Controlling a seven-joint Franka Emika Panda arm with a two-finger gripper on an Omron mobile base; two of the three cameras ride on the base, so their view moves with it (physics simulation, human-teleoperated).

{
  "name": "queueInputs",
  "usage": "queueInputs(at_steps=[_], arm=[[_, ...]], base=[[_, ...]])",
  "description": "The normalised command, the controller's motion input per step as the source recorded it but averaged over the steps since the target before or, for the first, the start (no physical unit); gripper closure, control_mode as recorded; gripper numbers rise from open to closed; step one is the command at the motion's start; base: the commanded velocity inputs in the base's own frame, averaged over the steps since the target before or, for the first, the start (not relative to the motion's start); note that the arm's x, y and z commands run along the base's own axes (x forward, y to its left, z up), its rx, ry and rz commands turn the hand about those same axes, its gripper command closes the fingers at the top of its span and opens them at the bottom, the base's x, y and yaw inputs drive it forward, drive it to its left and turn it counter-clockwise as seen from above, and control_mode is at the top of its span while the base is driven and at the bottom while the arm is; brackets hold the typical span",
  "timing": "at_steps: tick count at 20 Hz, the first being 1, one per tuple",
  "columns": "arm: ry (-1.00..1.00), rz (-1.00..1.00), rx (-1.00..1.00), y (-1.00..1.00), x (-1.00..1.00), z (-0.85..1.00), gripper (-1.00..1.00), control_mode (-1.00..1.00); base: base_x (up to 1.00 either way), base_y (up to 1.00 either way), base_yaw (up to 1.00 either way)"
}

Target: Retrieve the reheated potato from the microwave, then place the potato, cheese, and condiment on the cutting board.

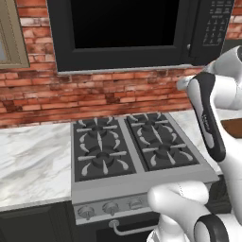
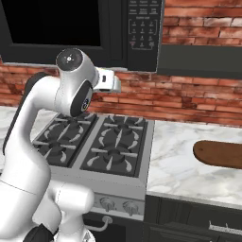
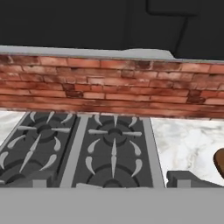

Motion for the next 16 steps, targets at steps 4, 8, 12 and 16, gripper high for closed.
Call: queueInputs(at_steps=[4,8,12,16], arm=[[-0.03,0.00,0.00,-0.30,0.00,0.39,-1.00,-1.00],[0.00,0.00,0.00,-0.24,0.00,0.41,-1.00,-1.00],[0.00,0.00,0.00,-0.20,0.01,0.44,-1.00,-1.00],[0.01,0.01,0.01,-0.08,0.05,0.42,-1.00,-1.00]], base=[[0.00,0.00,0.00],[0.00,0.00,0.00],[0.00,0.00,0.00],[0.00,0.00,0.00]])
